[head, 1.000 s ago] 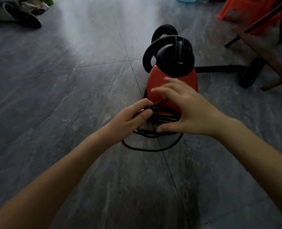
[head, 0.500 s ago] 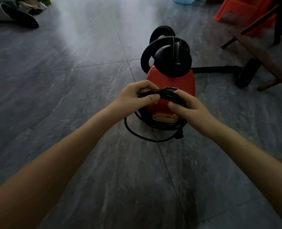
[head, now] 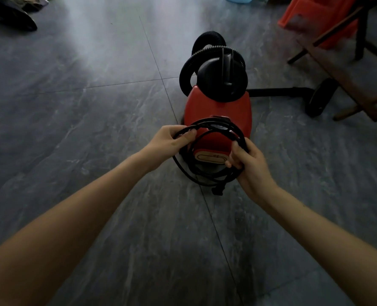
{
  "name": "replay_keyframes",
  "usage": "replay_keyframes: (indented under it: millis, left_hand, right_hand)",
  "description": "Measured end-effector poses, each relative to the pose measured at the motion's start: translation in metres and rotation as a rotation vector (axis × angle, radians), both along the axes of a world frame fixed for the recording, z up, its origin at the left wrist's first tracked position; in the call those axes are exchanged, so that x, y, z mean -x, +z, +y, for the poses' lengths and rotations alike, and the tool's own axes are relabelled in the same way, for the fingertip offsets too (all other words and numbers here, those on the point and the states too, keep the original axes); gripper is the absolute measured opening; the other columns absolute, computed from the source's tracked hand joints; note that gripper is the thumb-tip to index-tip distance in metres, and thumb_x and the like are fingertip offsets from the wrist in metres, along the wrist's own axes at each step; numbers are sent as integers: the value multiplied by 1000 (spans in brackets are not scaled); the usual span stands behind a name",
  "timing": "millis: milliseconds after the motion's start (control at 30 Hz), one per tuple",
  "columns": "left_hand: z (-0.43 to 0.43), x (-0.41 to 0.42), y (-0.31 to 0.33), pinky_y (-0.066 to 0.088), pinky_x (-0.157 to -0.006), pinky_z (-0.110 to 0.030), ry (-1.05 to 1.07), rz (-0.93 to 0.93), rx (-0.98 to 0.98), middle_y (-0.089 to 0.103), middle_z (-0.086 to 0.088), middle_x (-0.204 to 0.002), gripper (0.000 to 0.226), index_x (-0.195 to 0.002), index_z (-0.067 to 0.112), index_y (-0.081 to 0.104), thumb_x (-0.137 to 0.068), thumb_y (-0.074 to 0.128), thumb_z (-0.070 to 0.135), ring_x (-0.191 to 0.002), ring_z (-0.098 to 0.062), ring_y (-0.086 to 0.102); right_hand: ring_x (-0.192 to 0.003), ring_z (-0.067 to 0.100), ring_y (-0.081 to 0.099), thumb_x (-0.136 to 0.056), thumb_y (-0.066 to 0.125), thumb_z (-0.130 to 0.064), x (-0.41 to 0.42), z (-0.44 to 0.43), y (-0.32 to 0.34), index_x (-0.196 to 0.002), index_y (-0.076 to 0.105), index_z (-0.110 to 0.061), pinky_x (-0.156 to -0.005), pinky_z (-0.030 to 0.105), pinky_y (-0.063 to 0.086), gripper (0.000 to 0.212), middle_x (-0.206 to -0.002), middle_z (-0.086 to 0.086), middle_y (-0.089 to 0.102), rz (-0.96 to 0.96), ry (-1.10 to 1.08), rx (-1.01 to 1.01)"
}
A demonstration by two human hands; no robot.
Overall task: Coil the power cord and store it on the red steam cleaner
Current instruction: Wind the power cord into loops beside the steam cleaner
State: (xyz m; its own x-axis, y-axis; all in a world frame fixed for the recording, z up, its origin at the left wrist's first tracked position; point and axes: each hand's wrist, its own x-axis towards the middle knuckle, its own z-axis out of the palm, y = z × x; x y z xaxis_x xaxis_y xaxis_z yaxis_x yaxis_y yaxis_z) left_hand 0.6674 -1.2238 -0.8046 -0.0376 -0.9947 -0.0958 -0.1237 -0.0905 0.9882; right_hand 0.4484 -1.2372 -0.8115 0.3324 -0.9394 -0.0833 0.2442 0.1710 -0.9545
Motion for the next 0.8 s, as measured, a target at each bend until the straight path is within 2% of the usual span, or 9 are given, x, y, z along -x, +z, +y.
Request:
replay_keyframes:
  millis: [67, 133, 200, 300, 400, 467, 567, 700, 800]
  left_hand:
    - [-1, 8, -1, 54, -88, -51, -50, -21, -13, 66, 1, -69, 34, -64, 27, 68, -95, 55, 35, -78, -31, 67]
    - [-2, 14, -2, 56, -83, -38, -109, -15, -26, 72, 5, -78, 28, -79, 22, 71, -98, 52, 30, -82, -18, 69]
    - [-5, 16, -1, 55, -86, -29, -184, -6, -33, 75, 0, -95, 25, -99, 8, 69, -99, 51, 24, -91, -16, 70]
    - [-9, 15, 1, 56, -84, -35, -291, 2, -50, 71, 1, -74, 15, -99, 3, 58, -97, 55, 17, -68, -17, 67]
    - [-17, 9, -4, 56, -82, -33, -346, 32, -136, 63, 4, -70, 33, -115, -2, 56, -90, 66, 17, -62, -15, 56]
    - [-20, 2, -10, 54, -74, -27, -381, 56, -171, 56, -5, -73, 46, -108, -6, 57, -85, 69, 32, -63, -19, 51]
    - [-23, -1, -22, 47, -65, -25, -356, 133, -220, 35, 4, -59, 44, -101, 4, 53, -87, 62, 44, -51, -9, 35]
    - [-26, 0, -31, 47, -62, -25, -266, 255, -318, 33, 2, -60, 40, -95, 3, 55, -91, 53, 43, -51, -10, 33]
    - [-25, 2, -34, 49, -66, -27, -248, 173, -265, 34, 2, -63, 25, -87, 12, 61, -99, 50, 31, -54, -10, 37]
  right_hand:
    - [-51, 7, 32, -99, 51, -10, 2, -1, -7, -81, 55, -14, -57, 25, 36, 19, -57, -6, 34, 1, -44, -64]
    - [-49, 8, 31, -99, 50, -9, 5, -3, -14, -77, 55, -15, -56, 26, 34, 23, -56, -6, 33, -43, -72, -122]
    - [-48, 8, 30, -98, 49, -9, 8, -4, -21, -74, 53, -17, -55, 25, 35, 26, -55, -7, 33, -80, -81, -162]
    - [-48, 8, 29, -96, 51, -11, 14, -11, -28, -74, 50, -15, -55, 24, 35, 22, -55, -8, 35, -80, -59, -191]
    - [-46, 8, 28, -84, 53, -13, 21, -19, -34, -69, 46, -16, -55, 25, 34, 17, -53, -6, 32, -58, 4, -219]
    - [-44, 8, 29, -79, 53, -12, 27, -20, -39, -64, 51, -18, -56, 25, 35, 16, -51, -6, 30, -57, 36, -239]
    - [-47, 8, 32, -79, 56, -20, 34, -20, -47, -62, 65, -21, -63, 27, 37, 19, -53, -6, 32, -75, 100, -253]
    - [-52, 11, 33, -94, 44, -41, 38, -25, -50, -82, 64, -7, -65, 25, 44, 42, -56, -2, 33, -84, 138, -278]
    - [-47, 9, 33, -100, 36, -45, 36, -29, -56, -84, 65, -8, -62, 24, 42, 49, -51, -4, 33, -89, 104, -288]
